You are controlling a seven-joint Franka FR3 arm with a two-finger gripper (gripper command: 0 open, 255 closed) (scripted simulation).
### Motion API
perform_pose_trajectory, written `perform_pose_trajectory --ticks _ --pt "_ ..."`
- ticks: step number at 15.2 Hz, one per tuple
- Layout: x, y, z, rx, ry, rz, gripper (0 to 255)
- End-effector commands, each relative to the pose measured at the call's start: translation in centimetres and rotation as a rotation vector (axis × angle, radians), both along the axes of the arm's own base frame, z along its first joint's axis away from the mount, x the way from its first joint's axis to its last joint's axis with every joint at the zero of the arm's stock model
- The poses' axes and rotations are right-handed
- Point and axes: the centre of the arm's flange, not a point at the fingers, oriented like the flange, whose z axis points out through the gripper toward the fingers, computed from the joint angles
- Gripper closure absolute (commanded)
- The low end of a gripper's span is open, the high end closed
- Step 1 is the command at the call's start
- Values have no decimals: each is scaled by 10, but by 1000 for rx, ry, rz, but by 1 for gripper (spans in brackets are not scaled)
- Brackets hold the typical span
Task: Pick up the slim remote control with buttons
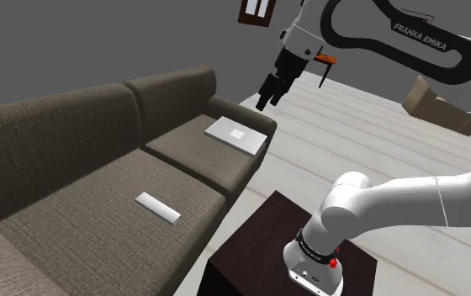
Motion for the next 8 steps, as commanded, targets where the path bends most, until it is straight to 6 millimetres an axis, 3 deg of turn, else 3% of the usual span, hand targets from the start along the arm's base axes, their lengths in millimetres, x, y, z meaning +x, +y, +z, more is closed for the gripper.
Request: perform_pose_trajectory --ticks 1,8 --pt "0 0 0 0 0 0 0" --pt "48 29 -76 -5 25 -1 0"
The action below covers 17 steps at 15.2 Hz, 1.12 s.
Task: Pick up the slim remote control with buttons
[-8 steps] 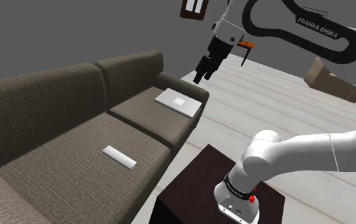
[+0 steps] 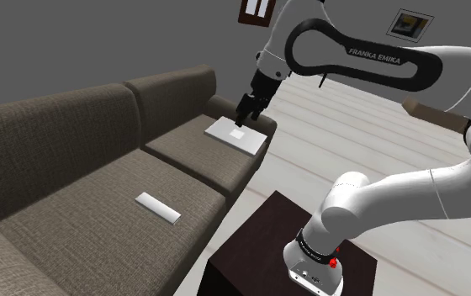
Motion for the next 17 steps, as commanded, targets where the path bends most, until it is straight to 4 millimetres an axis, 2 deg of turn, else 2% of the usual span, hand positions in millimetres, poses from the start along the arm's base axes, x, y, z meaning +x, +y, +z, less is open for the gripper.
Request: perform_pose_trajectory --ticks 1,17 --pt "13 10 -20 -1 5 -1 0" --pt "114 74 -198 -12 62 -3 0"
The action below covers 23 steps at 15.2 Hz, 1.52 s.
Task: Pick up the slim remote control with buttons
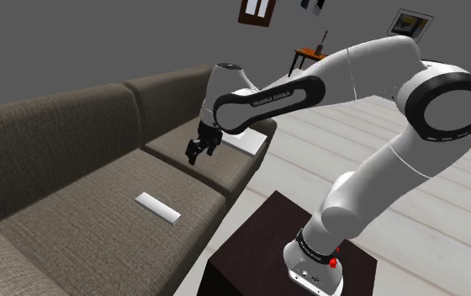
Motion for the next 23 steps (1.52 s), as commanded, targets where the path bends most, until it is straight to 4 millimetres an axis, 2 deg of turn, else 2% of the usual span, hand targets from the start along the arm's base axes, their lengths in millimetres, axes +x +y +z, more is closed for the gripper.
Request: perform_pose_trajectory --ticks 1,22,23 --pt "11 10 -24 0 7 0 0" --pt "128 90 -268 -15 82 -3 0" --pt "129 91 -271 -15 83 -3 0"
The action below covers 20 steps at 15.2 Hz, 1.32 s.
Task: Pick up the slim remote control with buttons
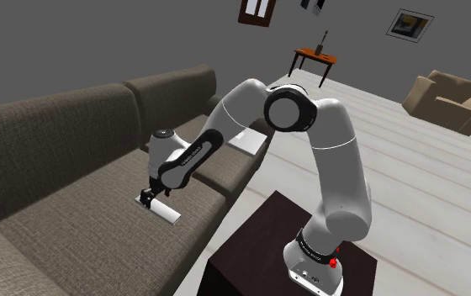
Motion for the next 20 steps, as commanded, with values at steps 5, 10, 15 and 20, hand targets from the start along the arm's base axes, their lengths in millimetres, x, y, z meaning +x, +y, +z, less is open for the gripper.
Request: perform_pose_trajectory --ticks 5,10,15,20 --pt "4 1 -33 -1 1 0 0" --pt "4 1 -47 -1 1 0 255" --pt "4 0 -46 -1 1 0 255" --pt "4 1 -41 -1 1 0 255"
